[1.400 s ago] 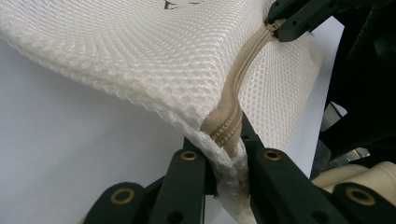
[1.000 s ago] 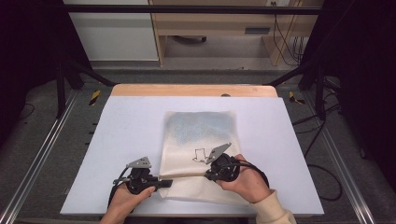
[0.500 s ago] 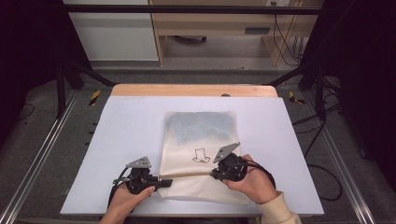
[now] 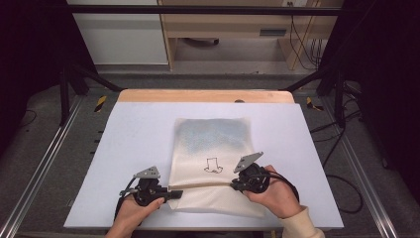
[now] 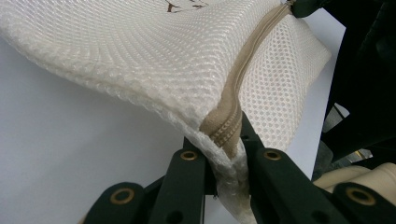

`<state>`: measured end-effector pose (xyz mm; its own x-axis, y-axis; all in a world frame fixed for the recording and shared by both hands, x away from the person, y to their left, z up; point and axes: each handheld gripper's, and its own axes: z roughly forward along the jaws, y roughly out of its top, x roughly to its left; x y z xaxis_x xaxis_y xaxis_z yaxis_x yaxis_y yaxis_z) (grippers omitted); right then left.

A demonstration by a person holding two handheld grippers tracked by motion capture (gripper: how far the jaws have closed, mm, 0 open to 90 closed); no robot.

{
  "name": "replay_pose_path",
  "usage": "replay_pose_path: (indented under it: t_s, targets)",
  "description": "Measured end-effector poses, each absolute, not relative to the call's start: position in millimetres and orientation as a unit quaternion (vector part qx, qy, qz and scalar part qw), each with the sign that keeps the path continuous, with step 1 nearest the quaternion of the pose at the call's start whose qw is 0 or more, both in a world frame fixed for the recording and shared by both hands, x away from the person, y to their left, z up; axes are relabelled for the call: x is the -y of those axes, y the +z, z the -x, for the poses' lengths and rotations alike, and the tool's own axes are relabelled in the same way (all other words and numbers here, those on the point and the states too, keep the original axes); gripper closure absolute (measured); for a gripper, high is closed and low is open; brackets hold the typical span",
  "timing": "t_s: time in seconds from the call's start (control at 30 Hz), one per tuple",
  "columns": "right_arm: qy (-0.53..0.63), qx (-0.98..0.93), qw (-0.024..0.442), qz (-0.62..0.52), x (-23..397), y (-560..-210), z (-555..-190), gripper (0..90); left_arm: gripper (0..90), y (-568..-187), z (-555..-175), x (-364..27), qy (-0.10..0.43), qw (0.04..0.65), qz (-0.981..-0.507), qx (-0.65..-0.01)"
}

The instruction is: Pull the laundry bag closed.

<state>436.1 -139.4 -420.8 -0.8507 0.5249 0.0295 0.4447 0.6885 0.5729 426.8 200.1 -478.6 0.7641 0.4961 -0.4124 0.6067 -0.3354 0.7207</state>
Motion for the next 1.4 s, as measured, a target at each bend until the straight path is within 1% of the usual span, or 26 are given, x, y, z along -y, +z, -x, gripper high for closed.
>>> replay_pose_path:
  t_s: [0.67,1.4]
  targets:
    - [0.296,-0.905,0.073,-0.296,168,-427,-427,81.9,84.6,-479,-427,-200,-0.057,0.464,-0.817,-0.338]
    - [0.298,-0.903,0.072,-0.300,174,-428,-425,81.9,84.7,-479,-427,-200,-0.054,0.461,-0.819,-0.336]
